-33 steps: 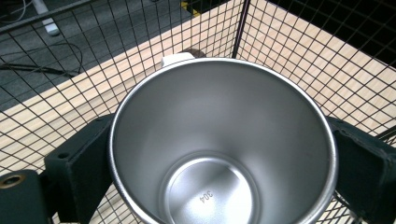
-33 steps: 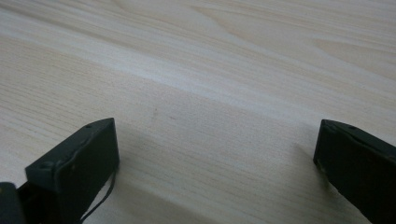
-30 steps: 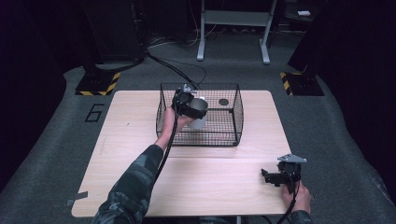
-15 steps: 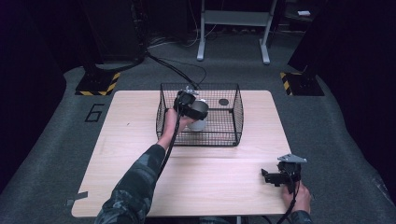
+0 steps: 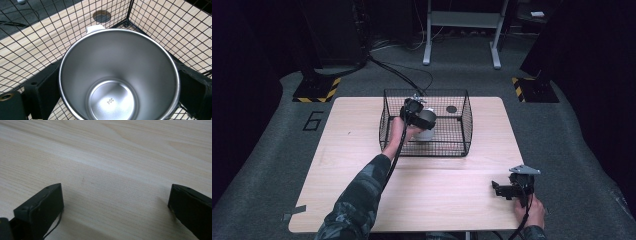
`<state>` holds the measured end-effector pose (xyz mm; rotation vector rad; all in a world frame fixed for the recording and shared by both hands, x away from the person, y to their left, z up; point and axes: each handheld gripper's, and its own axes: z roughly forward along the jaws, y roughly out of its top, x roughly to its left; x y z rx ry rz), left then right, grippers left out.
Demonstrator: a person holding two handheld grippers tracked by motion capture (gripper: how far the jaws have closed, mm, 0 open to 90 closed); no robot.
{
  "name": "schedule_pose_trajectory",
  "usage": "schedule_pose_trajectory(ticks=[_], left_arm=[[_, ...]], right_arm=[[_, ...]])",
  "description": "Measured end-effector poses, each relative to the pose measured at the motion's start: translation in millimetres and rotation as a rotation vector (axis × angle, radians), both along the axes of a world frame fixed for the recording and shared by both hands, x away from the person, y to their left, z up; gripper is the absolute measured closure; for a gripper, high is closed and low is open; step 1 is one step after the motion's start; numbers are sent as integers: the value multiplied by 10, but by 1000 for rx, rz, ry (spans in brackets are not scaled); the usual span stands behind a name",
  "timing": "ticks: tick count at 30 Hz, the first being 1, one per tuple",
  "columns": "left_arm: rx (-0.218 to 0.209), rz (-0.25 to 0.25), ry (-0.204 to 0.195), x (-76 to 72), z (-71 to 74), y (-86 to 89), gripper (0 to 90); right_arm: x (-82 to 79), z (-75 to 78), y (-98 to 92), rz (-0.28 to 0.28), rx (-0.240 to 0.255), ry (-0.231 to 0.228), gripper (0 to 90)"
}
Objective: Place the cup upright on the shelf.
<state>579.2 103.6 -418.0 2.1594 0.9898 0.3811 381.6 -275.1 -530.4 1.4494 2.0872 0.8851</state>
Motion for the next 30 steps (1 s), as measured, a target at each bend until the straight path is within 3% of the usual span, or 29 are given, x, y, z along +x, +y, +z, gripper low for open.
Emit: schedule_pose_trajectory(ticks=[30], left_arm=[[13, 14, 74, 29, -80, -52, 60]], right_arm=[[0, 0, 0, 0, 0, 0, 0]])
